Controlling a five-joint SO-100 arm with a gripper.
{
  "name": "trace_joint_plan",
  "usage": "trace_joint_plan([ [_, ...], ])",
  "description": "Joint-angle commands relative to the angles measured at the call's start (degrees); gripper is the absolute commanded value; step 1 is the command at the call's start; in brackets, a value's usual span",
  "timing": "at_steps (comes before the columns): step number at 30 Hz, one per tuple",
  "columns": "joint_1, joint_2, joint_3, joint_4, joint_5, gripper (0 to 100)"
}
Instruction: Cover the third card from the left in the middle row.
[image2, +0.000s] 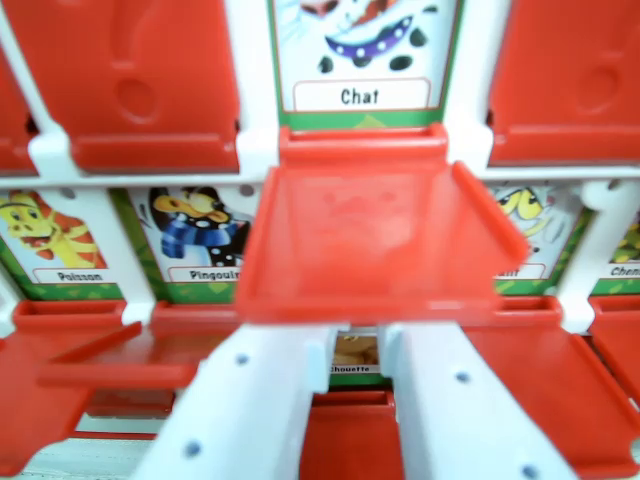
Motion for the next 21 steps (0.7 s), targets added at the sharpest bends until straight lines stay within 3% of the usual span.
trace_joint_plan([
  [1,0.3,4.7,-7.4,1.3,-0.4,0],
  [10,1.2,17.5,-6.9,13.4,-4.3,0],
  [21,3.9,34.5,-6.5,29.4,-4.7,0],
])
